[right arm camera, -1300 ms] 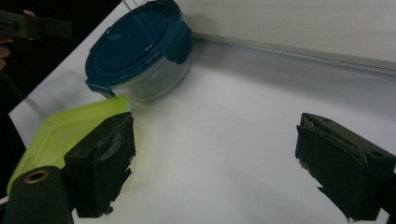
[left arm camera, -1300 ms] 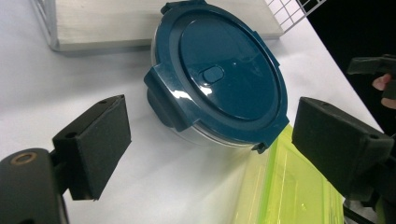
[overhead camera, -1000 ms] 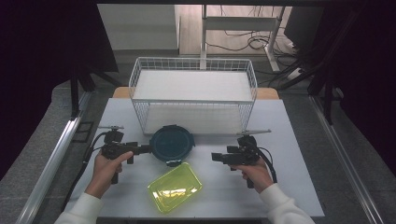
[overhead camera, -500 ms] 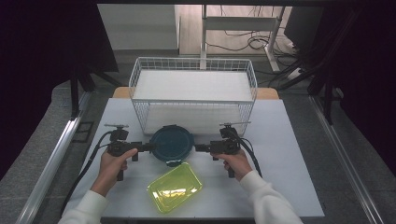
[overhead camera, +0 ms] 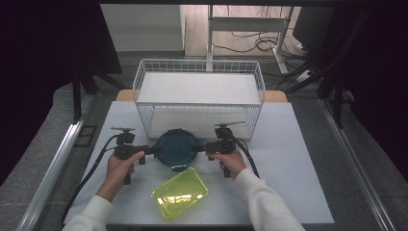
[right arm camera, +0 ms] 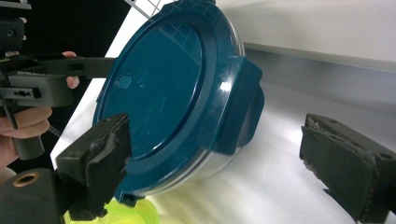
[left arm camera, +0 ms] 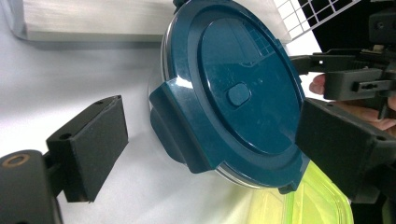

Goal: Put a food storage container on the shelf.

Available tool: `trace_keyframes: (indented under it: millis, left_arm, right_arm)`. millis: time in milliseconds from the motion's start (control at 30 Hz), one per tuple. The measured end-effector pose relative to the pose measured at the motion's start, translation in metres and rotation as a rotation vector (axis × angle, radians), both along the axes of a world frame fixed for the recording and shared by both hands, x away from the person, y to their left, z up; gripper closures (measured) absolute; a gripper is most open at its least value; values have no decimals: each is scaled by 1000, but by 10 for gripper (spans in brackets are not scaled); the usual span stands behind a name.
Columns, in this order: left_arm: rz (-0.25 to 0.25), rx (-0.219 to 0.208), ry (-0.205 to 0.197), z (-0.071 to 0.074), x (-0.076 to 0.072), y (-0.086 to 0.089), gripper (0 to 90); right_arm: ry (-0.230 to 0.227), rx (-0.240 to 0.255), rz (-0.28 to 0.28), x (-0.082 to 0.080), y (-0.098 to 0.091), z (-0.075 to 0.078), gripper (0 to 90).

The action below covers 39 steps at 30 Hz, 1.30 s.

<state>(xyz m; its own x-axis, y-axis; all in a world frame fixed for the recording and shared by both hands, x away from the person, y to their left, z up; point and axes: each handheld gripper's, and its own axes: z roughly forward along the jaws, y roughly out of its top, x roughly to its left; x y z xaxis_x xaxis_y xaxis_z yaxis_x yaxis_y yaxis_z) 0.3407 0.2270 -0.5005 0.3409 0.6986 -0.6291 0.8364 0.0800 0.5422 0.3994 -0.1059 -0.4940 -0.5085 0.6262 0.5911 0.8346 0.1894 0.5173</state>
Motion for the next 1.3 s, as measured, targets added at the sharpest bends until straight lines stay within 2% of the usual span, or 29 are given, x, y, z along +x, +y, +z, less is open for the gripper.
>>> trace_keyframes:
  millis: [300, 733, 1000, 1233, 1300]
  left_arm:
    - [2, -9, 27, -7, 5, -4, 71]
    - [-26, -65, 64, -17, 8, -10, 72]
    - [-34, -69, 91, -21, 10, -12, 86]
    - [-46, -93, 108, -23, 10, -14, 168]
    - [-40, -84, 114, -23, 10, -14, 191]
  right_arm:
    - [25, -2, 15, 9, 8, -9, 121]
    - [63, 20, 23, 13, 16, -14, 160]
    - [88, 36, 36, 13, 20, -19, 184]
    - [114, 58, 40, 12, 23, -20, 220]
    - [118, 57, 35, 12, 23, -20, 228]
